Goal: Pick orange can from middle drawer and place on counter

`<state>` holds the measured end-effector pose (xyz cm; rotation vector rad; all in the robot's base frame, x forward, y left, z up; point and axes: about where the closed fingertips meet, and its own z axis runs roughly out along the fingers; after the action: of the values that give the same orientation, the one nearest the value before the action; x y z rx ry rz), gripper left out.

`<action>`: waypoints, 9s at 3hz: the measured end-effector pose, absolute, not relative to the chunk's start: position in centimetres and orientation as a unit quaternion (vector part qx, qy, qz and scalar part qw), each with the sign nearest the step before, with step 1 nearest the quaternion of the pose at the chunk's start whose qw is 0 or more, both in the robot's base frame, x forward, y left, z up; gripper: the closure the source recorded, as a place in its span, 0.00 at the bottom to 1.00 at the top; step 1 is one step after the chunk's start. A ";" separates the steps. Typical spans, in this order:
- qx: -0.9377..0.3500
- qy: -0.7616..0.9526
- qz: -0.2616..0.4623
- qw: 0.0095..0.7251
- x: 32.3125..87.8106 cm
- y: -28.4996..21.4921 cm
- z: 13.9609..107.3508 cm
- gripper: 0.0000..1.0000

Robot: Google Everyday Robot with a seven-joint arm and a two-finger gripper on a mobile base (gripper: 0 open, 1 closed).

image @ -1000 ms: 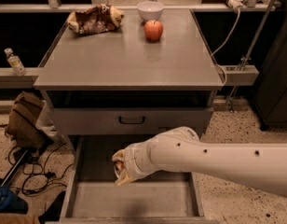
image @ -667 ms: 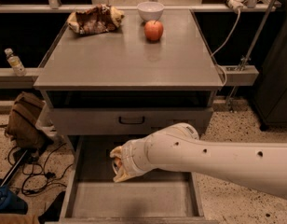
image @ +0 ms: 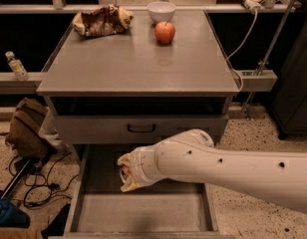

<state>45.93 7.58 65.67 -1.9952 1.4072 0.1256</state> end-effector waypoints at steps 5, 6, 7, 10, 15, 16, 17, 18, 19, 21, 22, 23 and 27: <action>-0.782 0.441 -0.106 0.428 51.6 11.2 88.2 1.00; -0.764 0.431 -0.151 0.456 56.0 9.7 91.6 1.00; -0.751 0.441 -0.172 0.461 60.4 8.1 92.9 1.00; -0.684 0.508 -0.172 0.495 63.3 1.8 90.6 1.00; -0.713 0.526 -0.085 0.456 68.1 3.2 85.5 1.00; -0.713 0.526 -0.085 0.456 68.1 3.2 85.5 1.00; -0.713 0.526 -0.085 0.456 68.1 3.2 85.5 0.80; -0.713 0.526 -0.085 0.456 68.1 3.2 85.5 0.57; -0.713 0.526 -0.085 0.456 68.1 3.2 85.5 0.34; -0.713 0.526 -0.085 0.456 68.1 3.2 85.5 0.00; -0.713 0.526 -0.085 0.456 68.1 3.2 85.6 0.00; -0.713 0.526 -0.085 0.456 68.1 3.2 86.3 0.00; -0.727 0.490 -0.239 0.418 52.1 0.5 104.3 0.00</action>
Offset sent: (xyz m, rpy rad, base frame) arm 0.0444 0.0513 0.2434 -0.0933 -0.3430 0.1059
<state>52.12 0.47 104.27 -1.8238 1.2308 -0.5986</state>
